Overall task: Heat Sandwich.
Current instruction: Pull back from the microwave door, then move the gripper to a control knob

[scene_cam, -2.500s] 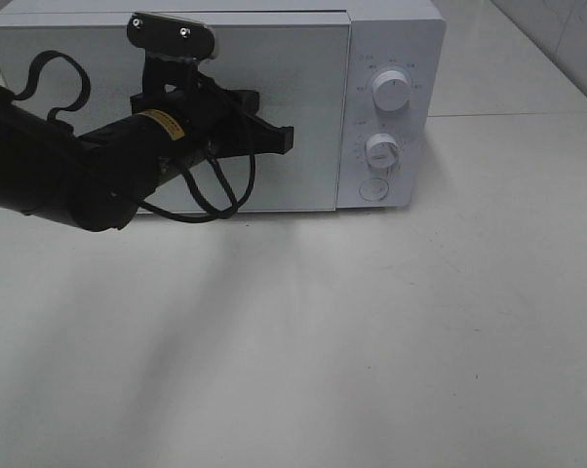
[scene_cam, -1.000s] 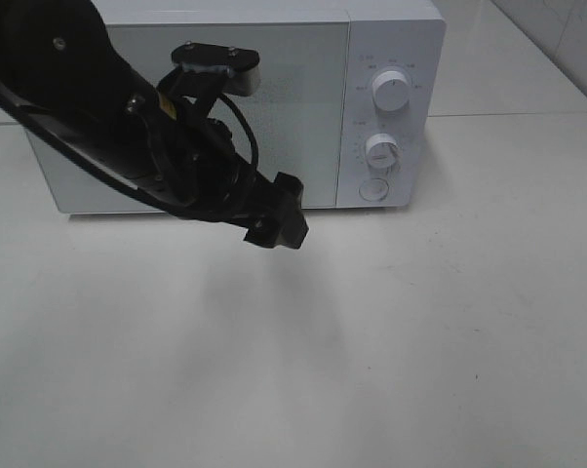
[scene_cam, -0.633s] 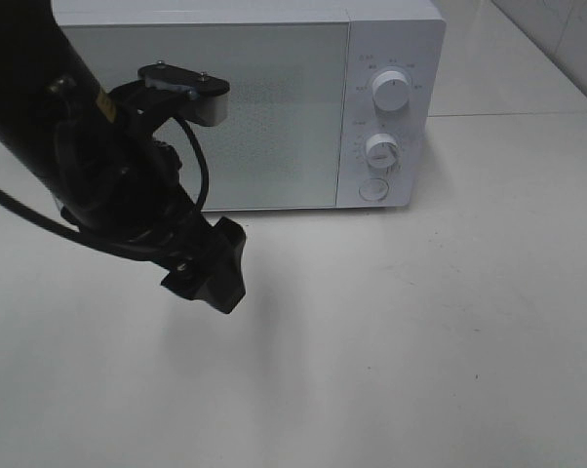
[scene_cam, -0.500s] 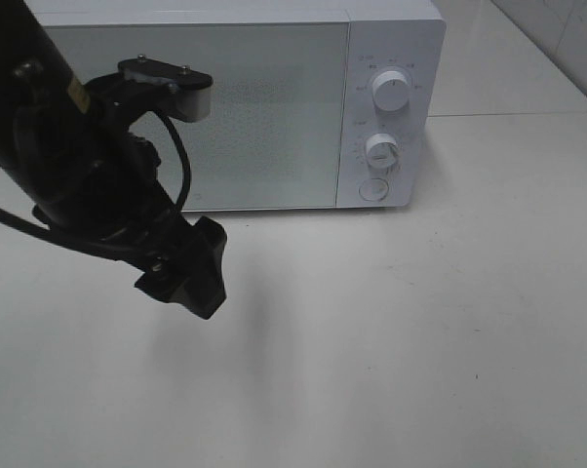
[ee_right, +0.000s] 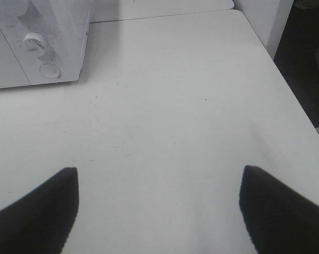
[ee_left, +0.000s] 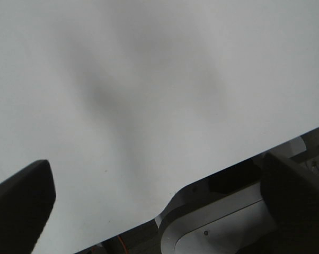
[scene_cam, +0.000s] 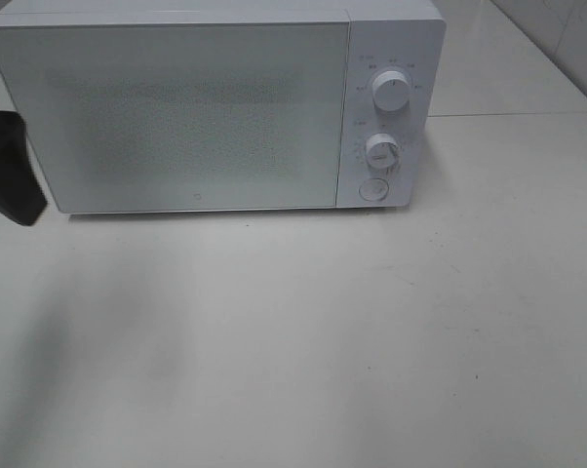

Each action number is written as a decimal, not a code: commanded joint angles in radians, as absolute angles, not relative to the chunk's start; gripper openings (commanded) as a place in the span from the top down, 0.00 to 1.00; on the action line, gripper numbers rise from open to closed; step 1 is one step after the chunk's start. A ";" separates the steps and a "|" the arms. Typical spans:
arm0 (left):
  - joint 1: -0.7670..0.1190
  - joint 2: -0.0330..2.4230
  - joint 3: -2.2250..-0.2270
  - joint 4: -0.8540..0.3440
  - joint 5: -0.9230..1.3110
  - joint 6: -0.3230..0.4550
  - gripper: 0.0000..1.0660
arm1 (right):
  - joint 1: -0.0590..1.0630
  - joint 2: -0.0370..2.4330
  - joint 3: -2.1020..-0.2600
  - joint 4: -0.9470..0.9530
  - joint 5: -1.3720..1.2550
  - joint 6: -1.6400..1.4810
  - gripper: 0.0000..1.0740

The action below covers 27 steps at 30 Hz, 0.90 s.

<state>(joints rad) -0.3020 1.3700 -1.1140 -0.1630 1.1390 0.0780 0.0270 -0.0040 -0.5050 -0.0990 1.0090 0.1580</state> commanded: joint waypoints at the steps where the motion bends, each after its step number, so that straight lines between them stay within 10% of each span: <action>1: -0.204 1.316 -1.112 -0.168 1.181 0.081 0.08 | 0.023 -0.031 -0.502 -0.102 0.997 0.154 0.30; 13: 0.002 1.035 -0.893 -0.157 1.186 0.092 0.08 | 0.023 -0.031 -0.502 -0.102 0.997 0.154 0.30; 27: 0.002 0.648 -0.675 -0.140 1.174 0.095 0.08 | 0.023 -0.031 -0.502 -0.102 0.997 0.154 0.30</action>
<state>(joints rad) 0.0010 0.6900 -0.6940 -0.1460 1.1800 0.0900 0.0270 -0.0040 -0.5050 -0.0990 1.0090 0.1580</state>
